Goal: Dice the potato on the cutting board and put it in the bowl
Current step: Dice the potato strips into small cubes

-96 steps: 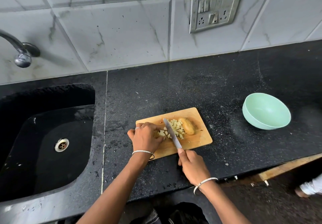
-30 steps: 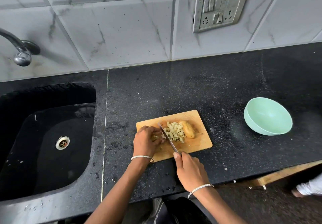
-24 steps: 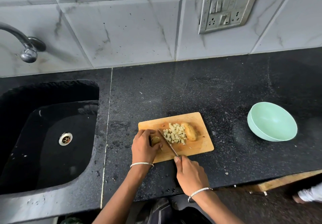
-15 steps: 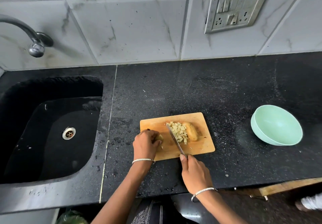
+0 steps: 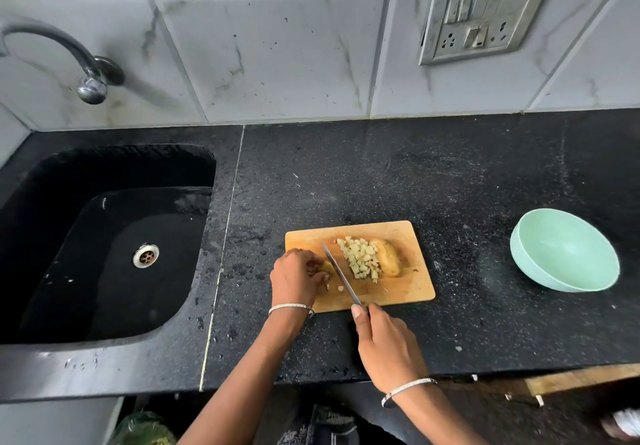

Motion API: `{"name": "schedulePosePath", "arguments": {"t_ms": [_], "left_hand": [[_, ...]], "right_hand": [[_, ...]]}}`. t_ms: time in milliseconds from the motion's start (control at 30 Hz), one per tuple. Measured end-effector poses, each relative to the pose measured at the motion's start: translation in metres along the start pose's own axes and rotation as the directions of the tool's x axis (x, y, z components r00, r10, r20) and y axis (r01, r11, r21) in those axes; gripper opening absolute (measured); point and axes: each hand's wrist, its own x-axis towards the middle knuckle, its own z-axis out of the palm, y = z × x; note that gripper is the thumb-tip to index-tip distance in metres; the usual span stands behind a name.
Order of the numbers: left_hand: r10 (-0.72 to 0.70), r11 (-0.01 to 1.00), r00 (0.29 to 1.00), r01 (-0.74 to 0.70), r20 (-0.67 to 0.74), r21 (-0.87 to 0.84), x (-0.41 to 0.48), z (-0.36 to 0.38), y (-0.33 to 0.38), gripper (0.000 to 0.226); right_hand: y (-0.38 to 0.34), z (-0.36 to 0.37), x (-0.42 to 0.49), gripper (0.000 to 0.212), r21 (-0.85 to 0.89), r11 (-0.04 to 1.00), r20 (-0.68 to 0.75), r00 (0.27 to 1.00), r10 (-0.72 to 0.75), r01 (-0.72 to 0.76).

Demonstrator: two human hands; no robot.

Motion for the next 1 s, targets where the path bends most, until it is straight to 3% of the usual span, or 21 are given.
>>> {"name": "schedulePosePath", "arguments": {"t_ms": [233,533,800,1000], "left_hand": [[-0.042,0.998,0.999,0.042,-0.012,-0.037,-0.007,-0.005,0.006,0.020],[-0.091,0.984,0.996,0.089,-0.009,-0.153,-0.005,-0.002,0.002,0.023],[-0.107,0.989,0.994,0.107,-0.003,-0.102,-0.001,0.001,0.001,0.021],[-0.133,0.978,0.991,0.134,0.018,-0.158,0.000,0.000,-0.001,0.022]], "right_hand": [[-0.009,-0.003,-0.005,0.039,-0.110,0.994,-0.006,1.000,-0.004,0.004],[-0.021,0.004,-0.001,0.036,-0.074,0.997,0.042,0.999,0.024,-0.021],[-0.032,0.005,0.019,0.040,-0.070,0.994,0.100,0.991,0.093,-0.086],[-0.021,0.009,0.011,0.039,-0.073,0.994,0.081,0.993,0.090,-0.084]]}}
